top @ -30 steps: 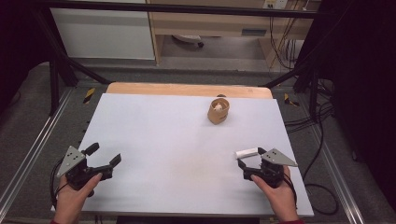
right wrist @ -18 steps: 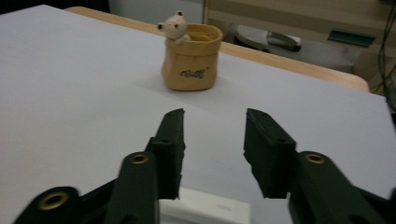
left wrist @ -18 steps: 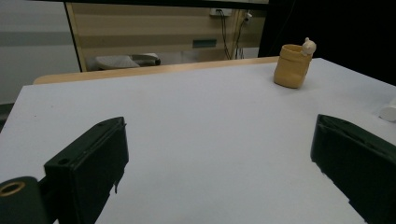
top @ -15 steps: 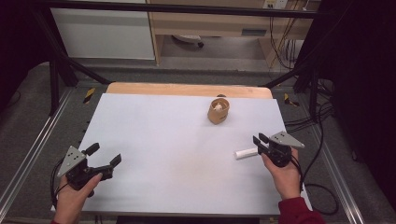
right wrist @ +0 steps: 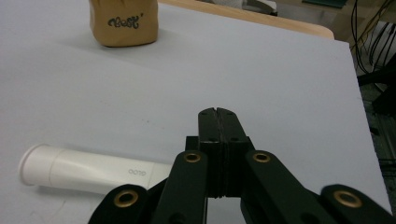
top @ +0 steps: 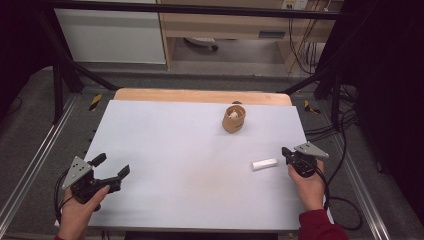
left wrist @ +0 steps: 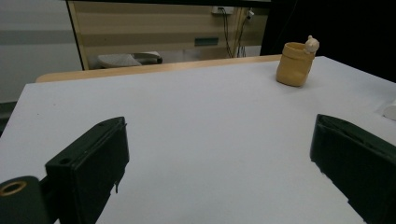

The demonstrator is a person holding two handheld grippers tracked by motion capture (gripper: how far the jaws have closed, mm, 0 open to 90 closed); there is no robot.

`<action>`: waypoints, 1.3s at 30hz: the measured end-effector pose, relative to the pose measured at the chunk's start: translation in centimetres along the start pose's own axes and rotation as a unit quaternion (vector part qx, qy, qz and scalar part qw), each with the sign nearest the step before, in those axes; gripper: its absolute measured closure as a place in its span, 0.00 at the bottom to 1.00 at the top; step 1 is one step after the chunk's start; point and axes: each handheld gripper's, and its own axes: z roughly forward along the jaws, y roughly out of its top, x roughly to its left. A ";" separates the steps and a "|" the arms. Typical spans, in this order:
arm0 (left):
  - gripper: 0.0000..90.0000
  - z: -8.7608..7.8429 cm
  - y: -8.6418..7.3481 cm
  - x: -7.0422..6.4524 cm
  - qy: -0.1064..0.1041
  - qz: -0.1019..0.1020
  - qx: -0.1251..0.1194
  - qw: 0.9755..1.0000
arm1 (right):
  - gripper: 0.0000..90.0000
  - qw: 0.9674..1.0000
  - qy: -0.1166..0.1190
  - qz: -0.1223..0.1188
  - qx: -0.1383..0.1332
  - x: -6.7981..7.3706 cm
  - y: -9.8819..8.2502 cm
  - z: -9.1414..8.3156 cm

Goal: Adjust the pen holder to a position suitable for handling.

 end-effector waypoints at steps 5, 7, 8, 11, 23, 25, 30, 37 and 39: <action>0.05 0.1 0.0 0.0 -0.001 0.000 0.001 1.000 | 1.00 1.000 0.000 0.018 0.025 -0.6 -0.8 0.4; 0.05 0.0 0.0 0.0 -0.002 0.001 0.001 1.000 | 1.00 0.999 0.001 0.022 0.034 -0.6 -1.0 0.4; 0.05 0.0 0.0 0.0 -0.002 0.001 0.001 1.000 | 1.00 0.999 0.003 0.025 0.039 -0.6 -1.1 0.4; 0.05 0.1 0.0 -0.1 -0.002 0.001 0.002 1.000 | 1.00 0.998 0.008 0.022 0.056 -0.3 -1.4 0.6; 0.05 0.1 0.0 -0.1 -0.003 0.002 0.003 1.000 | 1.00 0.996 0.020 0.016 0.082 0.4 -1.4 1.5; 0.05 0.1 0.0 -0.1 -0.003 0.003 0.003 1.000 | 1.00 0.996 0.023 0.017 0.085 0.5 -1.4 1.7; 0.05 0.1 0.0 -0.1 -0.003 0.003 0.004 1.000 | 1.00 0.995 0.027 0.019 0.094 0.8 -1.0 2.0; 0.05 0.2 0.0 -0.1 -0.003 0.003 0.004 1.000 | 1.00 0.994 0.039 0.010 0.098 1.4 -0.9 2.1; 0.05 0.2 0.0 -0.1 -0.003 0.003 0.004 1.000 | 1.00 0.994 0.045 0.006 0.101 1.9 -0.8 2.2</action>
